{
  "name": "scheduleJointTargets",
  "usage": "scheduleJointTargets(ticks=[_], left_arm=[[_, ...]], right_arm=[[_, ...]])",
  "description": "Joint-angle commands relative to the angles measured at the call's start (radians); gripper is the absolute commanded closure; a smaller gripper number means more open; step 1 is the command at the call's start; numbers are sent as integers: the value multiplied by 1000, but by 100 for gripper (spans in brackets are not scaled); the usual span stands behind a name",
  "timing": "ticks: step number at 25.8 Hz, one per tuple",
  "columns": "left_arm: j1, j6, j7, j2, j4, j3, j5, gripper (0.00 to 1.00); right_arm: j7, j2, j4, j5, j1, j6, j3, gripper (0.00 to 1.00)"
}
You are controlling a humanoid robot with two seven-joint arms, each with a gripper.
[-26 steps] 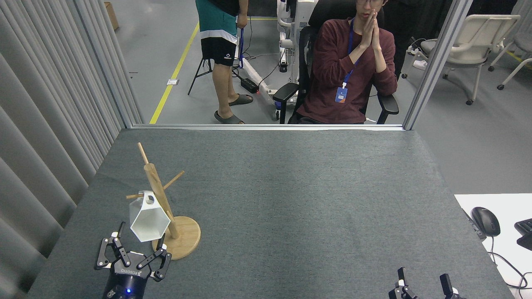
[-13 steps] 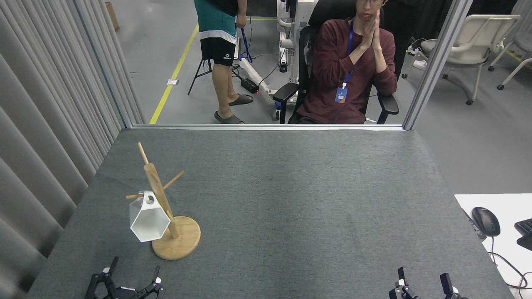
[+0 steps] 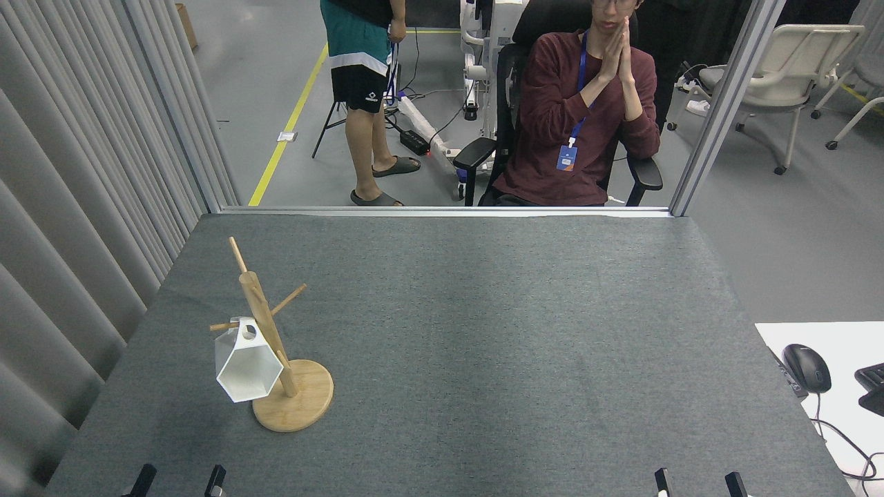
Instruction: Hang cup on storage rack
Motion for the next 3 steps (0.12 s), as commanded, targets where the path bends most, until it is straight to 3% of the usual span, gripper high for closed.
scheduleJointTargets(ticks=[1,3], left_arm=[[13,3,-9,6,-20,0,62,1],[13,6,-9,6,-22,0,62,1]], right_arm=[[2,-1,-4,20,5,-1,0,2],[2,-4,-6,20,5,0,-3,2]])
